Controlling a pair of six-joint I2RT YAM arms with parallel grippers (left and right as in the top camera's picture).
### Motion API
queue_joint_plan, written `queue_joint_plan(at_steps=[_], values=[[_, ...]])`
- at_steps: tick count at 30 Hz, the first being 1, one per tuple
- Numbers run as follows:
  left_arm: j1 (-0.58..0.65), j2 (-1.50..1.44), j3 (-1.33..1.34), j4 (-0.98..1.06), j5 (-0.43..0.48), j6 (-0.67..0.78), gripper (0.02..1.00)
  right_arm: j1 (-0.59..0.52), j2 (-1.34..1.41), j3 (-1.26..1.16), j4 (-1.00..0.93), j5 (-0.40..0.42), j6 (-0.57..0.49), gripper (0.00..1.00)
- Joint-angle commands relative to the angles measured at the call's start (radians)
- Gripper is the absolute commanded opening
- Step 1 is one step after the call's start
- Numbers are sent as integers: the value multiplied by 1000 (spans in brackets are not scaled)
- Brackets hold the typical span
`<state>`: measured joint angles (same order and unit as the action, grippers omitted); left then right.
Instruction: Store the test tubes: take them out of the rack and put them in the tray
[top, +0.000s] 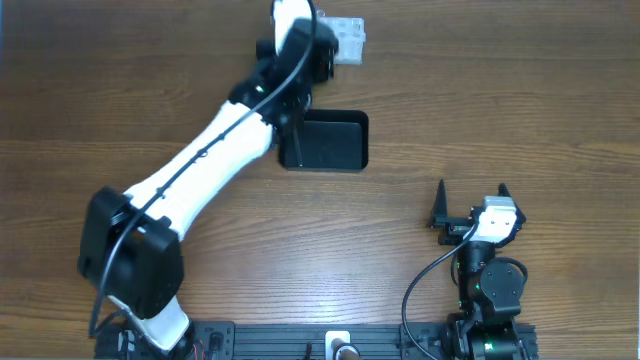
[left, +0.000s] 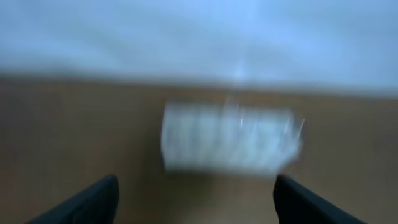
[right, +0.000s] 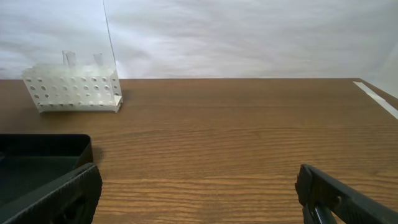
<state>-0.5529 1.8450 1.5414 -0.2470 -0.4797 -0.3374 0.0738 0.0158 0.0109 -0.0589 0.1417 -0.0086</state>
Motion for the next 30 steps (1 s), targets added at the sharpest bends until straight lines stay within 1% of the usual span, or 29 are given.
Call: queue_joint_plan(at_steps=[1, 4, 8, 11, 20, 30], values=[[87, 13, 90, 5, 56, 133, 816, -1, -7, -6, -3, 9, -7, 991], [144, 91, 175, 5, 199, 207, 831, -1, -7, -6, -3, 9, -7, 991], [172, 216, 289, -10, 314, 297, 831, -1, -7, -6, -3, 9, -8, 993], [177, 302, 356, -17, 377, 338, 827, -1, -7, -6, -3, 9, -8, 993], [218, 428, 394, 29, 482, 337, 831, -1, -7, -6, -3, 9, -8, 991], [222, 476, 394, 79, 498, 338, 829, -1, -7, -6, -3, 9, -8, 991]])
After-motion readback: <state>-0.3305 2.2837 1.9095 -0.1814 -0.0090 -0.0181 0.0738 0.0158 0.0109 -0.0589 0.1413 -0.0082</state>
